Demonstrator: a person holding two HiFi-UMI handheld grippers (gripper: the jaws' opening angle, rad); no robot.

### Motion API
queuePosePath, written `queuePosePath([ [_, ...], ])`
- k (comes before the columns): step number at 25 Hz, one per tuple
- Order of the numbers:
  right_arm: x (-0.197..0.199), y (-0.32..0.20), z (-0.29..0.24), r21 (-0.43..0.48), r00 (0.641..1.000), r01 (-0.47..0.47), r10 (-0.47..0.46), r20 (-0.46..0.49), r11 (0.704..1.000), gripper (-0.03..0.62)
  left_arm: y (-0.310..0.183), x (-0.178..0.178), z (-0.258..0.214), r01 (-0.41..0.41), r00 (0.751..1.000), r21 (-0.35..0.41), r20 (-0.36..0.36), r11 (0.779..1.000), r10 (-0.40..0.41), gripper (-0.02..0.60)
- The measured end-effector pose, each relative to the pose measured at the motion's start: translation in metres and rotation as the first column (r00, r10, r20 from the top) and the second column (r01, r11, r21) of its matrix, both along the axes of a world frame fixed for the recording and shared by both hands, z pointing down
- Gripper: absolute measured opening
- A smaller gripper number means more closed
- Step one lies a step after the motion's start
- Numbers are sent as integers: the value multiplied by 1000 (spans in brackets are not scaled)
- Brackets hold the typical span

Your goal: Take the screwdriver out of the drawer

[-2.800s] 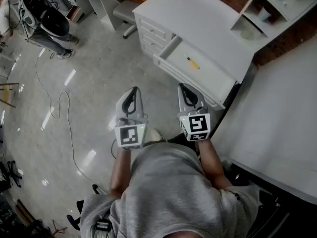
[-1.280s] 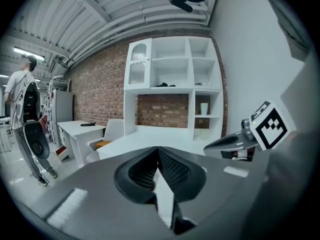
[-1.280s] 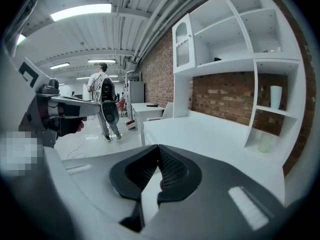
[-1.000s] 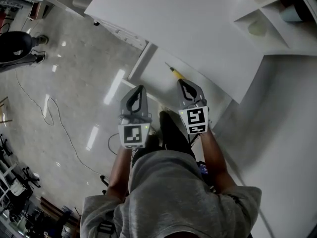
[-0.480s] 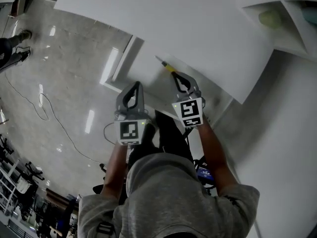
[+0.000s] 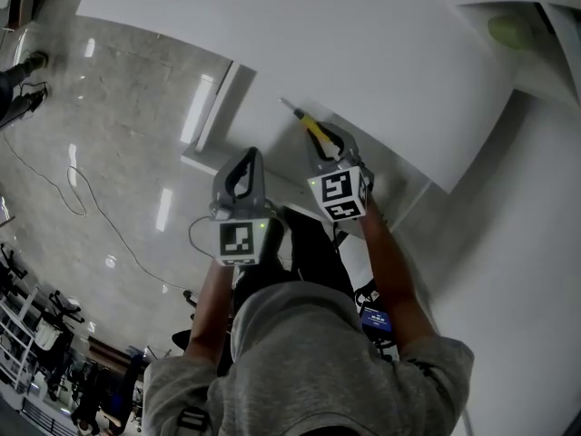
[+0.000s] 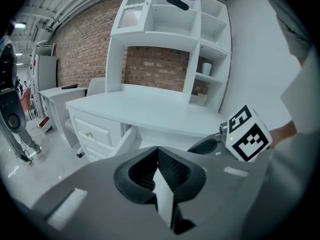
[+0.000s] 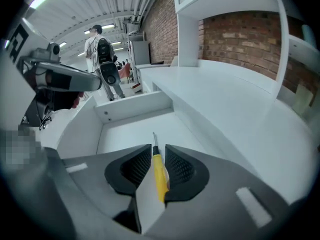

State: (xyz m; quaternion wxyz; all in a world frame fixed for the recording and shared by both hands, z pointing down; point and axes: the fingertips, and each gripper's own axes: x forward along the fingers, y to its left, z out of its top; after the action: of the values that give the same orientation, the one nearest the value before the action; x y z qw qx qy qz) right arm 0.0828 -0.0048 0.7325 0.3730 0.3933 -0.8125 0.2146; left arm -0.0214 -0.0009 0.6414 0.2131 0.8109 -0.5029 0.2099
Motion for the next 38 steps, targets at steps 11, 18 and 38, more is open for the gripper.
queuePosePath([
  [11,-1,14,49,-140,991,70,-85,-99,988,218,6,1,-2,14,1000,-20,-11,1000,-14,12],
  [18,1,18,64,-175,986,78,-102,-133,981,187,6,-1,-3,17,1000,-15,1,1000,-17,12],
  [38,-7,23,38,-133,985,117,-131,-110,984,86,5,-8,-28,38,999,26,19,999,-39,12],
])
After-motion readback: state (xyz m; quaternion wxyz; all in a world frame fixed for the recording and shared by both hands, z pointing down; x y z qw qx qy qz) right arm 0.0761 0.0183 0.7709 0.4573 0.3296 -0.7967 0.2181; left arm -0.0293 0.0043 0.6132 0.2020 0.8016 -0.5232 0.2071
